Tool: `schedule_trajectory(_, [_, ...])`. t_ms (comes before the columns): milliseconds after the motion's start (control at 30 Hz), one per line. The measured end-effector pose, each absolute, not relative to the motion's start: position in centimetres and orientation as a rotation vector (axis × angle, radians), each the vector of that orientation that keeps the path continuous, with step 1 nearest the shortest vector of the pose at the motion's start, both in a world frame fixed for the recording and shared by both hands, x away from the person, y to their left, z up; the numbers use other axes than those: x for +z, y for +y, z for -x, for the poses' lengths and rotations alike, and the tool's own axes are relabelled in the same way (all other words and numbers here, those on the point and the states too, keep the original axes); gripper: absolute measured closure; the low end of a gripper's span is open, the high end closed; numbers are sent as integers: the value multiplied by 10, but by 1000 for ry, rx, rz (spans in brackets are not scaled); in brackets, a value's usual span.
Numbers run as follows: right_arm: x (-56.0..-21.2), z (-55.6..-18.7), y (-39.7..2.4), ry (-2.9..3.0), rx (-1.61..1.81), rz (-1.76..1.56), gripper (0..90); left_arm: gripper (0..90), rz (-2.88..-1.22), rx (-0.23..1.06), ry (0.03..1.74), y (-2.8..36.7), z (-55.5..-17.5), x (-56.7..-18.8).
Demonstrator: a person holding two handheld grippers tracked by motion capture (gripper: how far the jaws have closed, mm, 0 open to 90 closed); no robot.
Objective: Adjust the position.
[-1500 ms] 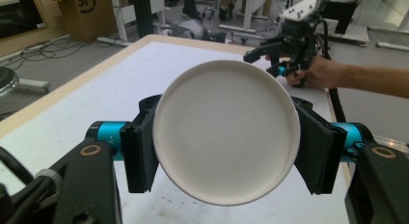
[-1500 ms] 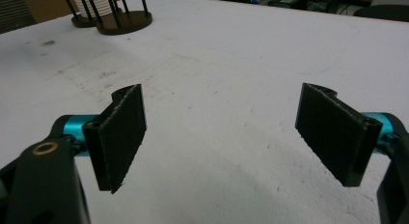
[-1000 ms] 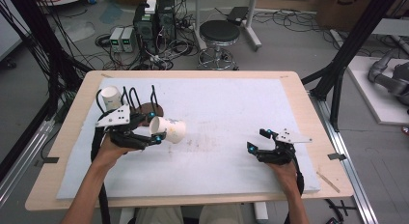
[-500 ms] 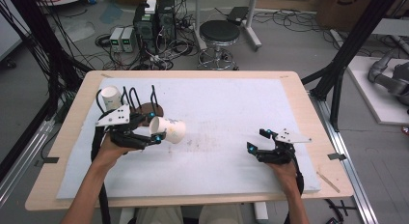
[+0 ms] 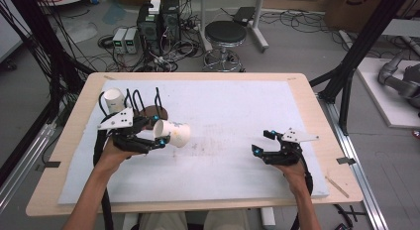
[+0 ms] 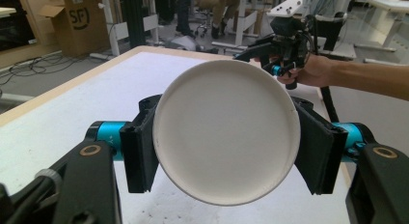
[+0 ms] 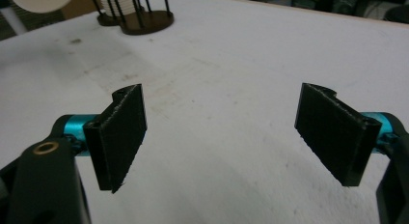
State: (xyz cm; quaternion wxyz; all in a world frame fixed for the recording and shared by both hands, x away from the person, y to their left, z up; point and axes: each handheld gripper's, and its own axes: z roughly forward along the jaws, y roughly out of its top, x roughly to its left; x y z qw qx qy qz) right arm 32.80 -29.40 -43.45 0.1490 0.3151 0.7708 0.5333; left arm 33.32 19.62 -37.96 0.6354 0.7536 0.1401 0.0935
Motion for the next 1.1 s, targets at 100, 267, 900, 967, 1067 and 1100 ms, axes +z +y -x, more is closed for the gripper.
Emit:
schedule_trajectory(100, [-425, -330, -292, 2245, 1561, -875, 190, 345, -1718, 209, 312, 194, -334, -380])
schedule_trajectory(267, [-411, -336, -289, 2313, 1580, -813, 190, 345, -1724, 191, 297, 187, -337, -381])
schedule_trajectory(900, [-364, -354, -253, 2501, 1693, -457, 191, 345, -1746, 134, 236, 155, -335, -384])
schedule_trajectory(967, [-361, -357, -248, 2515, 1696, -430, 191, 345, -1749, 124, 232, 151, -336, -385])
schedule_trajectory(1067, [-357, -360, -241, 2529, 1707, -392, 191, 345, -1759, 115, 219, 147, -335, -386])
schedule_trajectory(1100, [-356, -360, -239, 2539, 1704, -381, 191, 345, -1759, 113, 218, 145, -335, -386])
